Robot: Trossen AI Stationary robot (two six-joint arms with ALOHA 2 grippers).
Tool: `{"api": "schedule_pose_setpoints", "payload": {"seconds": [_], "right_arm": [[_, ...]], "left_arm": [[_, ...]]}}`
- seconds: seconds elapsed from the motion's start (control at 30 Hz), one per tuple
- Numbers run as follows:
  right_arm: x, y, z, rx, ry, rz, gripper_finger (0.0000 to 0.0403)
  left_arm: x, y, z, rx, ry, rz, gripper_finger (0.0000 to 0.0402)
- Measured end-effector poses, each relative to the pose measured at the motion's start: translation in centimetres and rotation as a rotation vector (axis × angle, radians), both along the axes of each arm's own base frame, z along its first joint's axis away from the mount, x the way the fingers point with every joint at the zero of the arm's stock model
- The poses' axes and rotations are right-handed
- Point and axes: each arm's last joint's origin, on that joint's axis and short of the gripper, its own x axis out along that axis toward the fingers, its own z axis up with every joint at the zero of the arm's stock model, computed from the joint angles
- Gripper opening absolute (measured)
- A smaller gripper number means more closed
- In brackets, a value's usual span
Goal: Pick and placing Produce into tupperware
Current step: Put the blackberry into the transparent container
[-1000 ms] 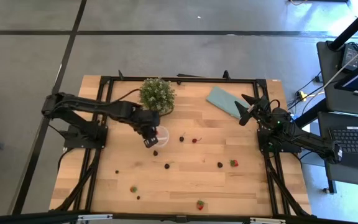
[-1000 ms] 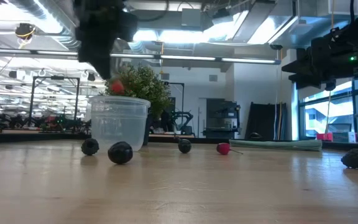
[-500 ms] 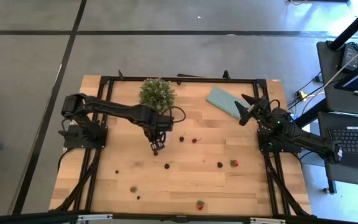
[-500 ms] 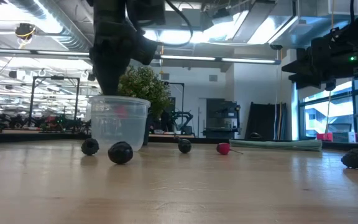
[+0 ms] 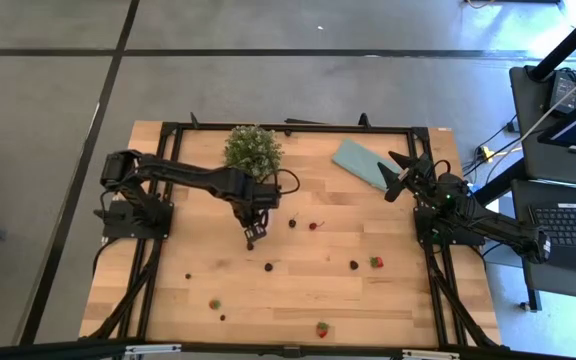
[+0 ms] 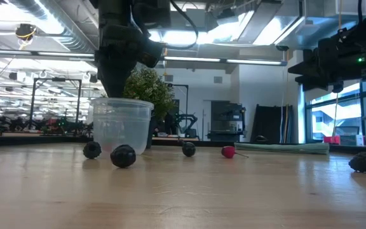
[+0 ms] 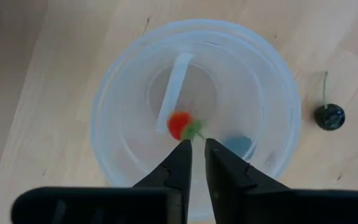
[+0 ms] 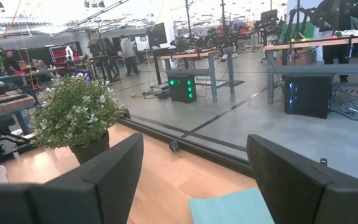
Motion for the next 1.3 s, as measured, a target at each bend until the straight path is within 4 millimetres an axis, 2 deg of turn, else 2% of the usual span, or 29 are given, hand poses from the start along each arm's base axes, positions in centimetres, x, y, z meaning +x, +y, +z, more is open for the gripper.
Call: {"api": "schedule_pose_setpoints", "payload": {"seconds": [0.17, 0.3, 0.43, 0.57, 0.8, 0.93, 1.1, 1.3], "right_arm": [[0.0, 0.0, 0.0, 0.000, 0.000, 0.000, 0.0288], [0.0, 0.0, 0.0, -0.001, 0.001, 0.000, 0.0288], [0.0, 0.0, 0.0, -0.002, 0.002, -0.001, 0.0288], [0.0, 0.0, 0.0, -0.002, 0.002, -0.001, 0.0288], [0.0, 0.0, 0.0, -0.002, 0.002, 0.000, 0.0288], [0.0, 0.0, 0.0, -0.013, 0.012, -0.002, 0.0288], [0.0, 0.0, 0.0, -0.020, 0.018, -0.002, 0.0288], [0.0, 0.0, 0.0, -0.021, 0.019, -0.002, 0.0288]], "left_arm": [[-0.2, 0.2, 0.4, 0.001, -0.010, 0.004, 0.0073], [-0.7, -0.2, 1.5, -0.003, -0.050, -0.006, 0.0123], [-1.6, -0.7, 3.4, 0.016, -0.116, 0.033, 0.0186], [-2.9, -1.8, 5.6, 0.066, -0.213, 0.118, 0.0228], [-6.2, -5.0, 9.3, 0.118, -0.386, 0.172, 0.0246], [-7.9, -7.1, 10.5, 0.208, -0.498, 0.253, 0.0242], [-9.3, -10.0, 9.8, 0.339, -0.576, 0.263, 0.0244], [-11.3, -13.2, 5.3, 0.389, -0.730, 0.357, 0.0238]]}}
